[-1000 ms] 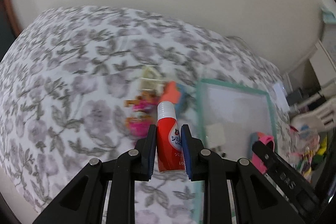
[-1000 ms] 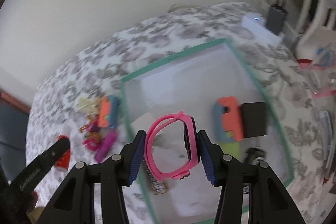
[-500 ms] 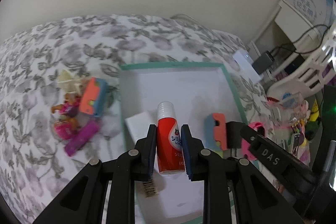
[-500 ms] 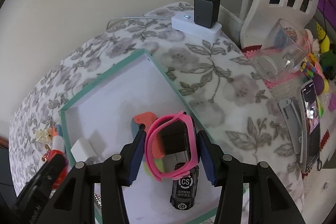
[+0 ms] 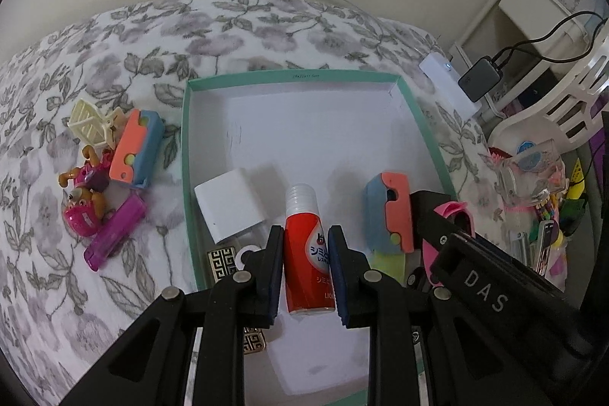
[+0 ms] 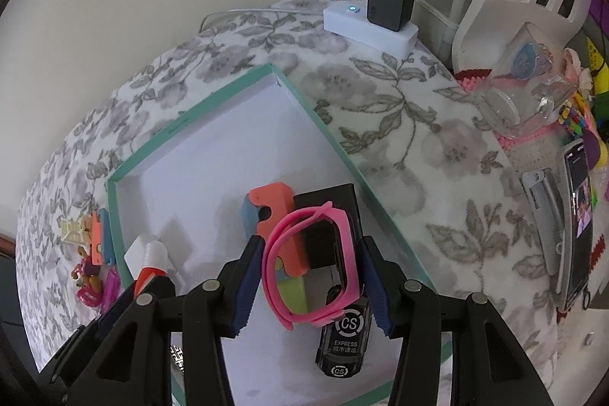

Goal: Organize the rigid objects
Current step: 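Lower the red bottle with the left tool while the right tool lowers the pink watch band into the tray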

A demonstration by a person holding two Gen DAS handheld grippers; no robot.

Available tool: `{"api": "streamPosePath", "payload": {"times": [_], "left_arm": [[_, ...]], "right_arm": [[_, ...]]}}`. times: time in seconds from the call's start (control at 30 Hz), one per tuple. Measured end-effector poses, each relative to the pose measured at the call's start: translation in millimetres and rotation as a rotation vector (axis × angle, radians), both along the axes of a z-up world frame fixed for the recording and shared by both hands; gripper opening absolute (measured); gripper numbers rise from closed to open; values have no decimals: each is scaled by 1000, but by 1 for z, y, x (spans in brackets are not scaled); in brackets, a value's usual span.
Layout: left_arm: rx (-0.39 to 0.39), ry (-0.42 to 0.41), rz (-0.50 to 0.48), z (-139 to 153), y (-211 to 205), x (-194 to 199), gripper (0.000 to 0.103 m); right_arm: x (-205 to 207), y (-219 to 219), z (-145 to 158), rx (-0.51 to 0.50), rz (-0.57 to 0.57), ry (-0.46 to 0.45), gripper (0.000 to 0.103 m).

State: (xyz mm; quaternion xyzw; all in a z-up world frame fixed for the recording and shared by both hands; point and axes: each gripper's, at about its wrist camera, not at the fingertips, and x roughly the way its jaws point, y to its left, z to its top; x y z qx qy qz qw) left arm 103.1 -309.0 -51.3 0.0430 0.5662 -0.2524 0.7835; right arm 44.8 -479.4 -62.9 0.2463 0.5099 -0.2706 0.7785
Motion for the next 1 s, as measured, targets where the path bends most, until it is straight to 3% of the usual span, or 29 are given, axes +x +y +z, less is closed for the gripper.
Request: {"api": "streamPosePath", "payload": {"times": [0.33,0.63,0.83,1.0], "left_arm": [[4,5,8,0,4,2,24],[-25,-2,24,12,10,5,37],[-37,-30,35,28,18,8,41],[-34,-70,73,44,32,13,55]], "right_arm": [[1,3,-1,11,17,8,54],[0,2,12,3,14,-25,62],[-2,6,38,-35,20,-82,62],[-6,10,69,-79,21,-149,62]]}}
